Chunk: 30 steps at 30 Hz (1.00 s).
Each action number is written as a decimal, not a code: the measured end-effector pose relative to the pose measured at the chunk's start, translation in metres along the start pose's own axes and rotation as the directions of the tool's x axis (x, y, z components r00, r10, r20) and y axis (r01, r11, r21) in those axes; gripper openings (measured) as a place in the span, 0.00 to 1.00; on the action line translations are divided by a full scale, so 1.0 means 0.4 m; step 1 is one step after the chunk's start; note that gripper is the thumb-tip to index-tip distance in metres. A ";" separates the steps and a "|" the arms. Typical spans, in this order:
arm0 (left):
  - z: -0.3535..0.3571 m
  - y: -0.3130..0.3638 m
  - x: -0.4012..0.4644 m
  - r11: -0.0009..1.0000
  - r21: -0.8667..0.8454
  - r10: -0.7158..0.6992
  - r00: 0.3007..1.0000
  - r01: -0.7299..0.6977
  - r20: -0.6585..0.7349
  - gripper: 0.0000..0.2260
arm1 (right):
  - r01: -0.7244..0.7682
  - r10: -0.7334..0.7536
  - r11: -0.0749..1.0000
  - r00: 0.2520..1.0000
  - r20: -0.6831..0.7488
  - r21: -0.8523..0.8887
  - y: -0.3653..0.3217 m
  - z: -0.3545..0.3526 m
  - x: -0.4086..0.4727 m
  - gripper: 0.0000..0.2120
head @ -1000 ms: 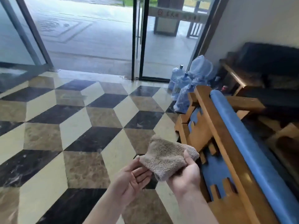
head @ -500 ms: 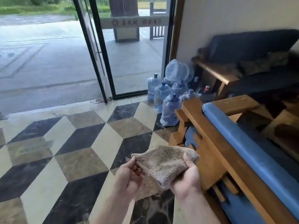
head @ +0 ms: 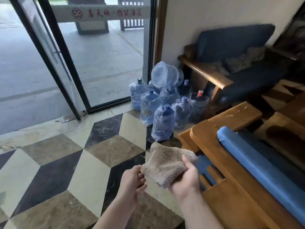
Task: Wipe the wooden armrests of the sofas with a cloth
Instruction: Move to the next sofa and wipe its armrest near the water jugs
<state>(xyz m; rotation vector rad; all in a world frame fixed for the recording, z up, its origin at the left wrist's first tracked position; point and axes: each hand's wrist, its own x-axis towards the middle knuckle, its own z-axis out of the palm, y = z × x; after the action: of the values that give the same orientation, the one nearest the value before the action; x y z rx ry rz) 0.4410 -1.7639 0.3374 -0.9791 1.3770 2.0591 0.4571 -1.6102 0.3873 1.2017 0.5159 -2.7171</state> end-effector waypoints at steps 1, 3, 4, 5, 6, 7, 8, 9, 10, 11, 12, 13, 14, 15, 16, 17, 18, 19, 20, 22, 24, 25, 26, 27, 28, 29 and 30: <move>0.003 0.047 0.030 0.997 0.022 -0.076 0.997 0.075 0.021 0.13 | 0.033 -0.033 0.999 0.999 -0.011 0.027 0.000 0.051 0.033 0.20; 0.008 0.159 0.088 0.962 0.012 -0.269 0.943 0.272 0.197 0.27 | 0.095 -0.095 0.994 0.995 0.002 0.059 0.004 0.158 0.104 0.20; 0.018 0.221 0.112 0.943 0.005 -0.316 0.891 0.332 0.326 0.31 | 0.128 -0.129 0.989 0.991 0.015 0.068 0.002 0.213 0.132 0.20; 0.032 0.280 0.134 0.933 -0.001 -0.323 0.842 0.359 0.432 0.32 | 0.159 -0.161 0.985 0.987 0.026 0.065 -0.003 0.263 0.160 0.21; 0.049 0.337 0.152 0.937 -0.003 -0.300 0.812 0.349 0.500 0.31 | 0.183 -0.185 0.981 0.982 0.039 0.060 -0.010 0.304 0.190 0.22; 0.070 0.391 0.168 0.946 -0.001 -0.272 0.795 0.324 0.542 0.29 | 0.201 -0.204 0.978 0.978 0.048 0.062 -0.017 0.339 0.218 0.22; 0.096 0.437 0.197 0.953 0.029 -0.265 0.783 0.301 0.563 0.26 | 0.230 -0.235 0.969 0.971 0.040 0.092 -0.026 0.369 0.252 0.22; 0.124 0.478 0.227 0.959 0.072 -0.262 0.771 0.272 0.581 0.24 | 0.263 -0.269 0.957 0.963 0.030 0.118 -0.040 0.392 0.283 0.21; 0.149 0.511 0.253 0.964 0.117 -0.259 0.759 0.237 0.597 0.23 | 0.291 -0.297 0.947 0.955 0.021 0.134 -0.056 0.409 0.313 0.21; 0.178 0.541 0.280 0.962 0.169 -0.272 0.744 0.213 0.611 0.22 | 0.311 -0.315 0.939 0.949 0.009 0.150 -0.076 0.424 0.342 0.21; 0.219 0.564 0.318 0.955 0.223 -0.293 0.730 0.195 0.618 0.19 | 0.332 -0.334 0.927 0.942 -0.016 0.176 -0.104 0.437 0.380 0.21; 0.264 0.582 0.354 0.947 0.266 -0.312 0.725 0.181 0.615 0.16 | 0.354 -0.349 0.913 0.935 -0.058 0.203 -0.133 0.448 0.418 0.21; 0.306 0.594 0.387 0.943 0.291 -0.311 0.729 0.158 0.610 0.13 | 0.377 -0.365 0.901 0.926 -0.095 0.216 -0.161 0.457 0.456 0.20; 0.351 0.605 0.421 0.940 0.314 -0.307 0.741 0.137 0.597 0.11 | 0.397 -0.374 0.891 0.917 -0.139 0.219 -0.191 0.463 0.495 0.19; 0.402 0.611 0.467 0.934 0.337 -0.306 0.752 0.119 0.583 0.12 | 0.411 -0.378 0.885 0.908 -0.179 0.218 -0.229 0.463 0.544 0.20; 0.447 0.618 0.504 0.927 0.357 -0.308 0.770 0.113 0.559 0.13 | 0.415 -0.371 0.884 0.903 -0.215 0.218 -0.262 0.462 0.589 0.21; 0.485 0.622 0.535 0.921 0.374 -0.312 0.780 0.108 0.543 0.16 | 0.408 -0.356 0.890 0.901 -0.250 0.203 -0.292 0.463 0.629 0.22; 0.522 0.628 0.561 0.910 0.396 -0.328 0.792 0.119 0.516 0.18 | 0.400 -0.337 0.897 0.895 -0.292 0.189 -0.320 0.466 0.665 0.23; 0.557 0.631 0.591 0.899 0.417 -0.346 0.801 0.134 0.488 0.18 | 0.391 -0.319 0.905 0.883 -0.344 0.165 -0.347 0.469 0.701 0.23; 0.625 0.644 0.664 0.856 0.479 -0.417 0.806 0.193 0.421 0.18 | 0.367 -0.274 0.920 0.854 -0.443 0.139 -0.406 0.477 0.780 0.23; 0.697 0.669 0.737 0.825 0.521 -0.463 0.792 0.221 0.398 0.18 | 0.338 -0.229 0.932 0.828 -0.512 0.129 -0.462 0.492 0.846 0.26; 0.739 0.679 0.771 0.805 0.552 -0.482 0.781 0.217 0.397 0.17 | 0.329 -0.199 0.932 0.812 -0.549 0.149 -0.486 0.497 0.880 0.27; 0.778 0.687 0.803 0.785 0.581 -0.503 0.771 0.217 0.392 0.15 | 0.331 -0.173 0.924 0.808 -0.563 0.191 -0.505 0.497 0.912 0.26; 0.809 0.695 0.827 0.757 0.614 -0.519 0.777 0.224 0.357 0.13 | 0.325 -0.149 0.921 0.806 -0.573 0.217 -0.517 0.502 0.929 0.24; 0.845 0.704 0.856 0.716 0.661 -0.540 0.779 0.225 0.320 0.13 | 0.322 -0.130 0.914 0.811 -0.570 0.249 -0.536 0.499 0.954 0.21; 0.870 0.711 0.877 0.677 0.702 -0.557 0.778 0.223 0.290 0.13 | 0.318 -0.120 0.910 0.816 -0.565 0.266 -0.550 0.493 0.968 0.18; 0.902 0.715 0.912 0.630 0.746 -0.583 0.766 0.215 0.270 0.13 | 0.322 -0.109 0.902 0.814 -0.571 0.287 -0.571 0.485 0.989 0.17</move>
<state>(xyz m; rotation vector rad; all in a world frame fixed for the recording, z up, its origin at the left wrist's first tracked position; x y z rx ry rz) -0.1020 -1.5415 0.3092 -0.3414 1.2943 1.1520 -0.0017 -1.4571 0.2758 2.1793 0.1884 -2.7057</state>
